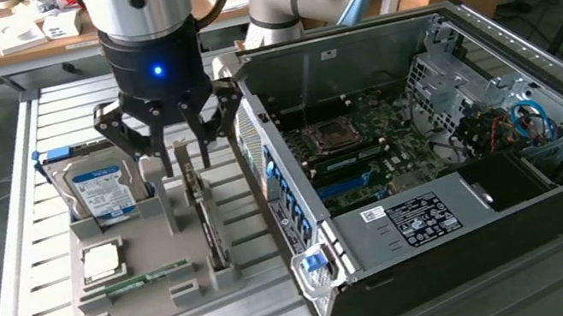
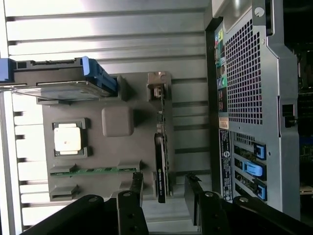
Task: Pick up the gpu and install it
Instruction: 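Pick up the gpu and move the gpu toward the slot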
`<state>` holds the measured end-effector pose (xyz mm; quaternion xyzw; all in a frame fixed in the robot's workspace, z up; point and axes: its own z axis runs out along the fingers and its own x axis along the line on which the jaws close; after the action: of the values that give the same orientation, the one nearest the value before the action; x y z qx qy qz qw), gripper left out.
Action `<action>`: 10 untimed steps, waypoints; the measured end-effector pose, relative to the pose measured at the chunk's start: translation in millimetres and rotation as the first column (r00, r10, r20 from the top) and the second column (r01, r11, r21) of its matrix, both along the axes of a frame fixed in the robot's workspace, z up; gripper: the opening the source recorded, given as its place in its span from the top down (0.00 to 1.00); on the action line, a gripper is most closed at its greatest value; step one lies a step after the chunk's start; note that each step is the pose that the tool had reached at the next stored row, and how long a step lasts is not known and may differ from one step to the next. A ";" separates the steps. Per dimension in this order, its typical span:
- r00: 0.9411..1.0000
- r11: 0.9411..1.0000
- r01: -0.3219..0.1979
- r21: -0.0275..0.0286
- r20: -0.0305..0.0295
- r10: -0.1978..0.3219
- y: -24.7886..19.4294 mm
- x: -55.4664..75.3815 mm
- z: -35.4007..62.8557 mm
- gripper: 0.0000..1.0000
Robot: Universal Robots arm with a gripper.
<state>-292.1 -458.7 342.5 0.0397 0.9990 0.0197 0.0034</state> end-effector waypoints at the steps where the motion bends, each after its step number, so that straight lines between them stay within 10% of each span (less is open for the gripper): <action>1: 1.000 1.000 0.000 0.000 0.000 0.000 0.0 0.1 -1.8 0.53; 10: 1.000 1.000 0.000 0.000 0.000 0.000 0.0 0.2 -18.3 0.53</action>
<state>-291.9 -458.7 324.3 0.0396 0.9990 0.0197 0.0034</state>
